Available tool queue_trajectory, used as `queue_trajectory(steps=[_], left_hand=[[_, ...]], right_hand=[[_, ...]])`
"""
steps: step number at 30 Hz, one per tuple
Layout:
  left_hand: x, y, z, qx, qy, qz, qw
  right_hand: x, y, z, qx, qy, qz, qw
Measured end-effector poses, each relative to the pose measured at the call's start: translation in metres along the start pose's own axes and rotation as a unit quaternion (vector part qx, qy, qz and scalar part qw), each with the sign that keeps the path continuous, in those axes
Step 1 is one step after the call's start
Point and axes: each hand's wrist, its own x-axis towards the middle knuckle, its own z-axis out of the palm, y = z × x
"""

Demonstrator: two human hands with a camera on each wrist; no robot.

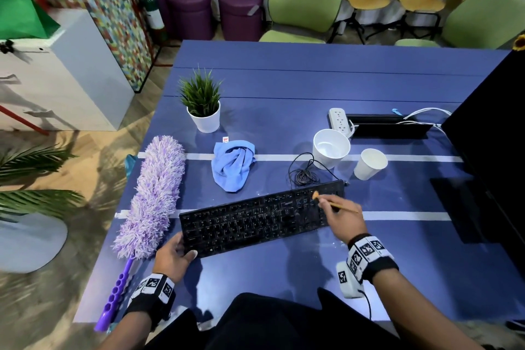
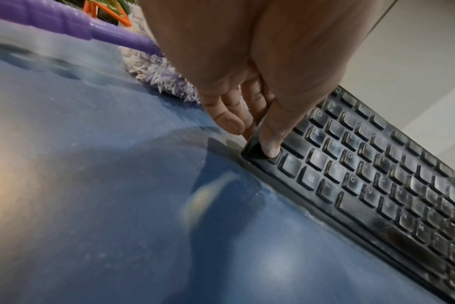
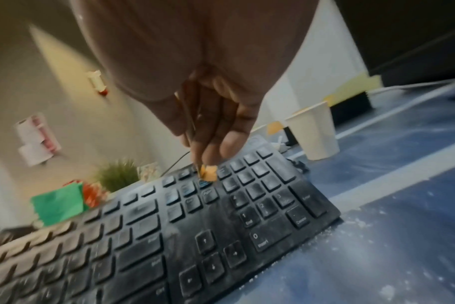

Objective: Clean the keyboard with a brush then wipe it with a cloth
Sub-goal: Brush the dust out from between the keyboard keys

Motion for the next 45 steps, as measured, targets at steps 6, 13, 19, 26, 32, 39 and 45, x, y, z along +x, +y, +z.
queue_trajectory(steps=[6, 13, 19, 26, 32, 39, 45], left_hand=[[0.002, -0.007, 0.0, -0.013, -0.01, 0.004, 1.0], [0.002, -0.008, 0.001, -0.02, -0.009, 0.009, 1.0], [0.004, -0.006, 0.001, -0.033, -0.014, 0.009, 0.999], [0.006, -0.013, 0.001, -0.011, -0.015, 0.014, 1.0], [0.008, -0.01, 0.0, -0.02, -0.022, 0.028, 0.999], [0.011, -0.02, 0.002, -0.025, -0.017, 0.013, 0.999], [0.005, -0.015, 0.003, -0.047, -0.012, 0.01, 0.999]], right_hand=[[0.01, 0.002, -0.006, 0.031, 0.061, 0.048, 0.996], [0.003, -0.018, 0.002, 0.068, -0.003, -0.096, 0.993], [-0.022, 0.004, 0.032, -0.045, -0.182, -0.084, 0.979], [-0.025, -0.005, 0.028, 0.017, -0.061, -0.106, 0.992], [-0.03, 0.004, 0.032, 0.004, -0.127, -0.058, 0.99], [-0.023, -0.019, 0.038, 0.016, -0.046, -0.106, 0.993], [-0.028, -0.031, 0.048, 0.032, -0.052, -0.106, 0.992]])
